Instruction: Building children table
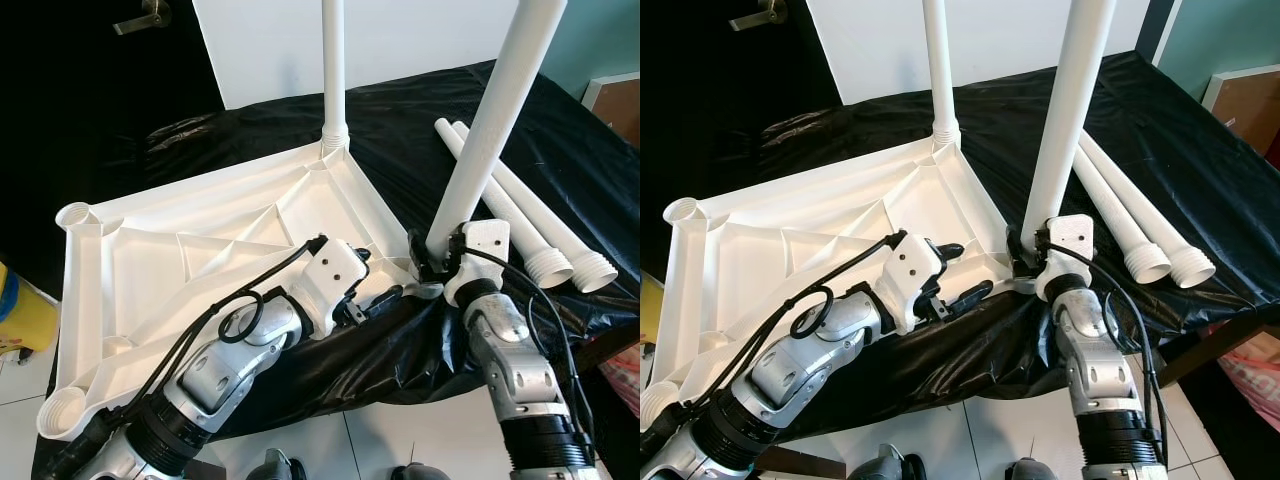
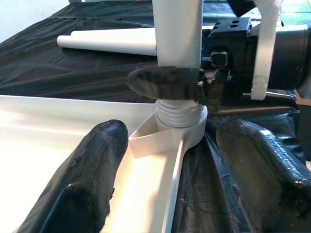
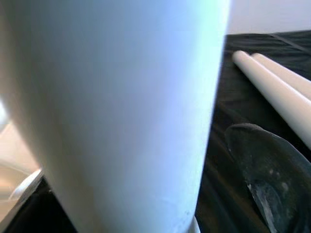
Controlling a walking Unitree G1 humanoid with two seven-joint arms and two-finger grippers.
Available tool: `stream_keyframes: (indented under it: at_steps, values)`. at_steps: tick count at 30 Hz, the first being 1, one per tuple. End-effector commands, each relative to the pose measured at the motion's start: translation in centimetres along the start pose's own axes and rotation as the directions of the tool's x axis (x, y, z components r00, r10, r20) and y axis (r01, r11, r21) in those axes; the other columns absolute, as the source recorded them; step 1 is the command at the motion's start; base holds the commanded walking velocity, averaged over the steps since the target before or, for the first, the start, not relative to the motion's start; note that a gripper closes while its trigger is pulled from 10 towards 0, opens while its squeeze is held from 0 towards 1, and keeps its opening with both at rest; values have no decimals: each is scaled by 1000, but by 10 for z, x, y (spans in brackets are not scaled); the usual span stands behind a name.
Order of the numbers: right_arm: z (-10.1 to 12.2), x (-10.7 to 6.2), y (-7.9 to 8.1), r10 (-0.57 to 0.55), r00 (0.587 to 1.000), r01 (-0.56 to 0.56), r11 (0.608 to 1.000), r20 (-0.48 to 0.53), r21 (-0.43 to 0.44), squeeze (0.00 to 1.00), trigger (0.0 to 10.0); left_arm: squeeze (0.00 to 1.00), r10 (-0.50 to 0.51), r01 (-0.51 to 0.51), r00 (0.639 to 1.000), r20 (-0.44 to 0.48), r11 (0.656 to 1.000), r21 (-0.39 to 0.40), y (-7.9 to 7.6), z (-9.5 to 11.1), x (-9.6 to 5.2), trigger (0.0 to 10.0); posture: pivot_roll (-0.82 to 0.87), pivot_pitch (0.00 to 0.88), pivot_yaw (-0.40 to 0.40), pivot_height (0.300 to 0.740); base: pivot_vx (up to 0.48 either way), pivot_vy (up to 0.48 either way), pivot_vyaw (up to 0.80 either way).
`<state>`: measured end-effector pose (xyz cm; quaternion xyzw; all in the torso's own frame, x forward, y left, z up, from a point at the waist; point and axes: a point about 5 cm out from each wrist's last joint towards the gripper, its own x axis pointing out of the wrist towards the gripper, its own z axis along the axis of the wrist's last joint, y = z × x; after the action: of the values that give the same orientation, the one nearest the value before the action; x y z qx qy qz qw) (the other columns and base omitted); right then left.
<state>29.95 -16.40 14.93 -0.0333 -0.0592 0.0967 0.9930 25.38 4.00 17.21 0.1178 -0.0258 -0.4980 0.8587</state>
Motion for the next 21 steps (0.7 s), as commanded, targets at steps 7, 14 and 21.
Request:
stream_keyframes:
  at_steps: [7,14,21]
  values:
    - [-2,7,-2,253,967,-253,967,-14,-26,0,10000,0,-150,150,989,-7,989,11,-4,-1,-1,10000,-97,84,79,740,0,0,0]
    - [-1,14,-6,412,910,-415,907,-50,-78,0,8980,0,-156,156,988,-6,988,15,-4,0,0,10000,-98,82,83,740,0,0,0]
    - [-2,18,-13,474,877,-480,872,-77,-97,0,0,0,-155,155,988,-8,988,19,-3,0,-1,10000,-88,75,82,740,0,0,0]
